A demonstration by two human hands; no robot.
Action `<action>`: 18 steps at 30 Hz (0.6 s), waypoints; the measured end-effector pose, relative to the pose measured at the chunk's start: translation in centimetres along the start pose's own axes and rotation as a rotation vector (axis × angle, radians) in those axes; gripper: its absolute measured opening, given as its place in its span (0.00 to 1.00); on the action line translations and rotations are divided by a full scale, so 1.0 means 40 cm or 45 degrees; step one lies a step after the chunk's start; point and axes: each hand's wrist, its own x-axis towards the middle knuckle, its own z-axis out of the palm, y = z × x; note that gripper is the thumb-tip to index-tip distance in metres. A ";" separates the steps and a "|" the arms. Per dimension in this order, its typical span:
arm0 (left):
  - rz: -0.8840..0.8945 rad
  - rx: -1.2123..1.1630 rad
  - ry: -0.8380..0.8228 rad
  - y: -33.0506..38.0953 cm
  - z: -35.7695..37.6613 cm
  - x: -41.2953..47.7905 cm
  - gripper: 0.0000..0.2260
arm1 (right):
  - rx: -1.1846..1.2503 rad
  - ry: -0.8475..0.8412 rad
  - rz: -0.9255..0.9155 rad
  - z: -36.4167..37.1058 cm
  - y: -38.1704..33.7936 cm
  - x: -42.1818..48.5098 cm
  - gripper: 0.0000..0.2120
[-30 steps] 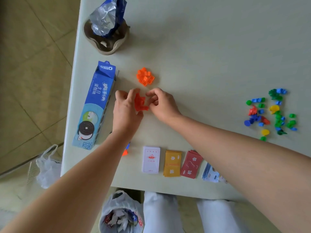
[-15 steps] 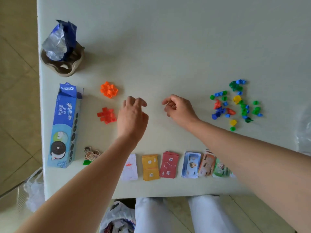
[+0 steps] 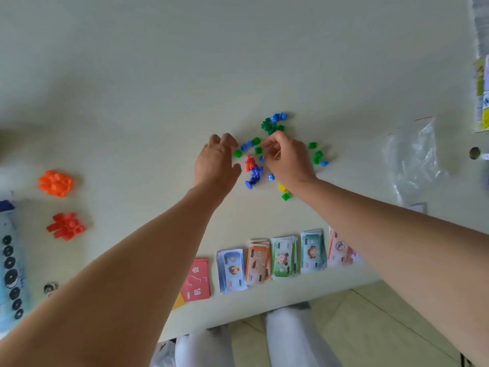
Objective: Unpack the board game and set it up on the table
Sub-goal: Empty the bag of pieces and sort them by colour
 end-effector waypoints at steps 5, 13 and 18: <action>-0.047 0.145 0.067 0.020 0.012 0.021 0.10 | -0.134 -0.096 -0.101 0.003 -0.012 0.031 0.10; -0.108 -0.125 0.149 0.001 -0.007 0.034 0.06 | -0.350 -0.096 -0.175 0.024 -0.018 0.047 0.10; -0.297 -0.534 0.168 0.021 -0.033 0.045 0.11 | 0.237 -0.087 -0.107 0.012 0.011 0.039 0.09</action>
